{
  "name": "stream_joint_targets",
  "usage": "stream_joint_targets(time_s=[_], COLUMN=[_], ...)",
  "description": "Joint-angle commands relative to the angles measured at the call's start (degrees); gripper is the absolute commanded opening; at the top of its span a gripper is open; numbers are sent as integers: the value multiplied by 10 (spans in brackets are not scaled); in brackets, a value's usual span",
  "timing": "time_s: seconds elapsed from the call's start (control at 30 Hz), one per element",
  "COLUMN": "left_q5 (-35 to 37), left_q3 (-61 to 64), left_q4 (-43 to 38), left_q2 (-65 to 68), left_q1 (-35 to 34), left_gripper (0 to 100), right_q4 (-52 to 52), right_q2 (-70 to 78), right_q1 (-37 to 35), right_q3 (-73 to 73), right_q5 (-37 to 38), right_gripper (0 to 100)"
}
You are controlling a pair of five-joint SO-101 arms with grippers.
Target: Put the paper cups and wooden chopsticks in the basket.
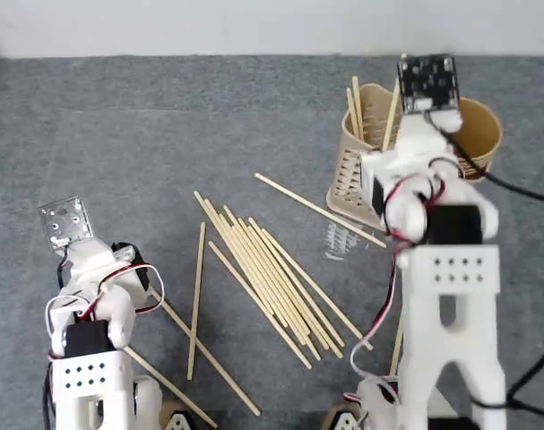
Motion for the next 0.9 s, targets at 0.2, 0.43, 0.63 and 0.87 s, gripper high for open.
stream_joint_targets(time_s=[0.2, 0.43, 0.63, 0.87], left_q5=[-7, -7, -7, -7], left_q3=[-2, -2, -2, -2], left_q4=[-11, -11, -11, -11], left_q2=[-11, -11, -11, -11], left_q1=[0, 0, 0, 0], left_gripper=[15, 15, 15, 15], right_q4=[67, 68, 68, 71], right_q2=[63, 78, 90, 98], right_q1=[-4, -15, -19, -15], right_q3=[-107, -107, -105, -105], right_q5=[-8, -8, -7, -3], right_gripper=[151, 150, 141, 71])
